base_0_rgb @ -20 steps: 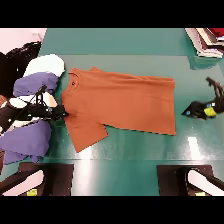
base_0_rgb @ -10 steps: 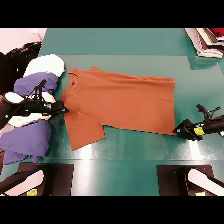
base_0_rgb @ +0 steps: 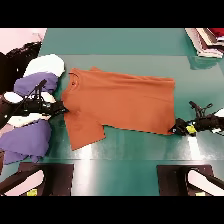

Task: Fold the shirts.

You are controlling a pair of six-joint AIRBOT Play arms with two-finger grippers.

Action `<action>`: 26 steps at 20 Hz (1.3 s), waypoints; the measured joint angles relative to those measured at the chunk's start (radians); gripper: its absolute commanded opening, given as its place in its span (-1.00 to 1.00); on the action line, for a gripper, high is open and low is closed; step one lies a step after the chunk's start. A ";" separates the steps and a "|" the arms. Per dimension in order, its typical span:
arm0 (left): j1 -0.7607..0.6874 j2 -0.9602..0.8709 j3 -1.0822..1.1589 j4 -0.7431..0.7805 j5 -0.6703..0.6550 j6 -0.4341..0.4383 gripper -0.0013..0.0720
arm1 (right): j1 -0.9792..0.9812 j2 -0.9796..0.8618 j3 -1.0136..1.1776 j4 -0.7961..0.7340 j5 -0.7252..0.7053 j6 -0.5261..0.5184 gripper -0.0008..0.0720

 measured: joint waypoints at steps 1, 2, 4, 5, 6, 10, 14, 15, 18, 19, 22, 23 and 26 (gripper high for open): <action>0.000 0.026 0.007 0.001 -0.003 -0.001 -0.89 | 0.014 0.011 0.023 -0.019 0.002 0.000 -0.93; 0.000 0.057 0.021 0.001 -0.007 -0.002 -0.89 | 0.020 0.031 0.061 -0.016 0.009 0.001 -0.94; 0.000 0.134 0.085 0.000 -0.015 -0.009 -0.89 | 0.037 0.084 0.161 -0.002 0.041 0.001 -0.94; 0.000 0.175 0.138 0.001 -0.022 -0.016 -0.89 | 0.040 0.117 0.232 -0.002 0.043 0.010 -0.93; 0.000 0.214 0.206 0.000 -0.024 -0.021 -0.89 | 0.043 0.153 0.315 -0.001 0.043 0.019 -0.94; 0.000 0.319 0.573 -0.002 -0.042 -0.047 -0.89 | 0.049 0.274 0.684 0.003 0.005 0.042 -0.93; 0.000 0.355 0.990 -0.005 -0.047 -0.066 -0.89 | 0.051 0.362 1.053 -0.043 -0.055 0.050 -0.94; 0.000 0.359 1.091 -0.004 -0.048 -0.073 -0.89 | 0.051 0.379 1.123 -0.070 -0.059 0.051 -0.93; 0.000 0.367 1.320 -0.010 -0.048 -0.109 -0.89 | 0.051 0.422 1.287 -0.172 -0.055 0.058 -0.94; 0.000 0.368 1.374 -0.021 -0.047 -0.123 -0.89 | 0.051 0.432 1.332 -0.211 -0.040 0.061 -0.93; 0.000 0.365 1.431 -0.050 -0.056 -0.150 -0.89 | 0.051 0.421 1.424 -0.285 0.024 0.069 -0.94; 0.000 0.364 1.416 -0.055 -0.067 -0.160 -0.89 | 0.051 0.407 1.436 -0.298 0.053 0.071 -0.94; 0.000 0.352 1.280 -0.059 -0.139 -0.189 -0.89 | 0.051 0.341 1.403 -0.318 0.160 0.075 -0.94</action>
